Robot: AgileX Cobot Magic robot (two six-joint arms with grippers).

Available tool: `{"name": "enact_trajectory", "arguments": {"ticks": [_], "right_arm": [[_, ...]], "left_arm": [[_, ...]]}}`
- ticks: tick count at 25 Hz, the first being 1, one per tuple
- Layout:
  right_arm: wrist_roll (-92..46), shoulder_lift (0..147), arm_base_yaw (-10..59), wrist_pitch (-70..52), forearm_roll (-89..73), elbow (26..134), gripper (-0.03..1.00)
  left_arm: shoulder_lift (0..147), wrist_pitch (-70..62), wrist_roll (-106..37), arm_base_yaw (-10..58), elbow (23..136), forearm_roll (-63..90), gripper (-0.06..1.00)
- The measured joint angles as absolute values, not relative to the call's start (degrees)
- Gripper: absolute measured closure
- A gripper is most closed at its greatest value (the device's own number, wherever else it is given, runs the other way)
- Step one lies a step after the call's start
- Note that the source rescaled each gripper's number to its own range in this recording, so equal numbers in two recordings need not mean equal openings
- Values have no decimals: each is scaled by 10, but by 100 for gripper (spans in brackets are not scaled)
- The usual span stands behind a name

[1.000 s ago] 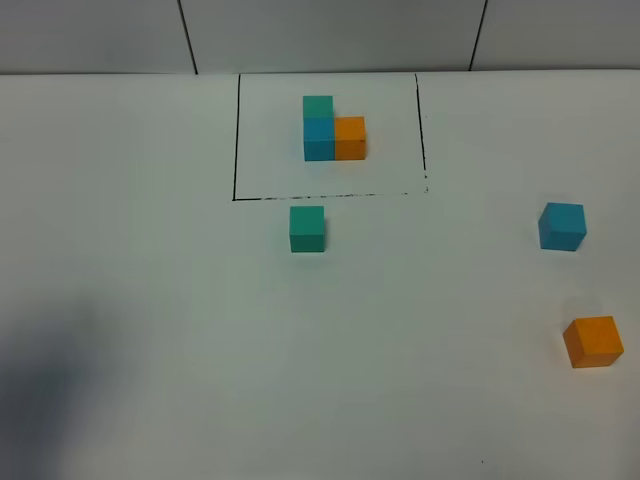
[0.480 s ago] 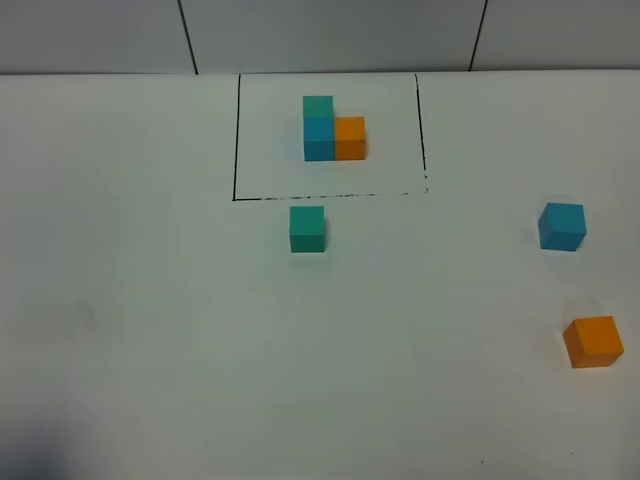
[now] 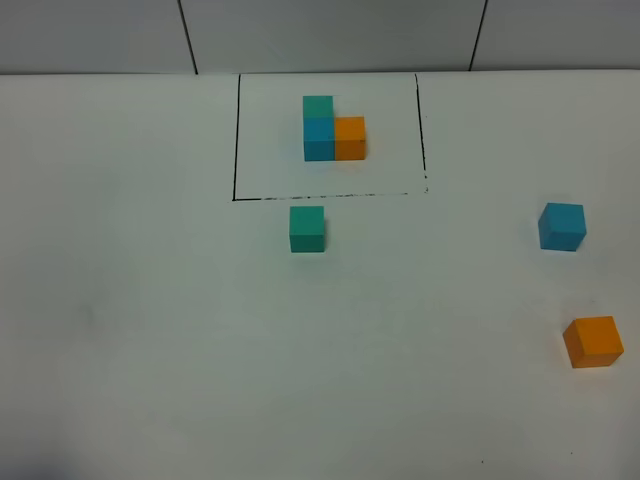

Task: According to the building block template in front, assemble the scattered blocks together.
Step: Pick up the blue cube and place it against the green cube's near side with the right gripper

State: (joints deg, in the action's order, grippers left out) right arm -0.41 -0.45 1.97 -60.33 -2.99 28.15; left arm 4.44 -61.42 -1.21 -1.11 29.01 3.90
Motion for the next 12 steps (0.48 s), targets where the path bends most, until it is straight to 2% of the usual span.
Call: {"name": "enact_trajectory", "arguments": {"ticks": [12], "right_arm": [[-4, -5, 20, -603, -30, 281, 22]], "left_arm": [[-3, -615, -19, -5, 289, 53, 26]]}}
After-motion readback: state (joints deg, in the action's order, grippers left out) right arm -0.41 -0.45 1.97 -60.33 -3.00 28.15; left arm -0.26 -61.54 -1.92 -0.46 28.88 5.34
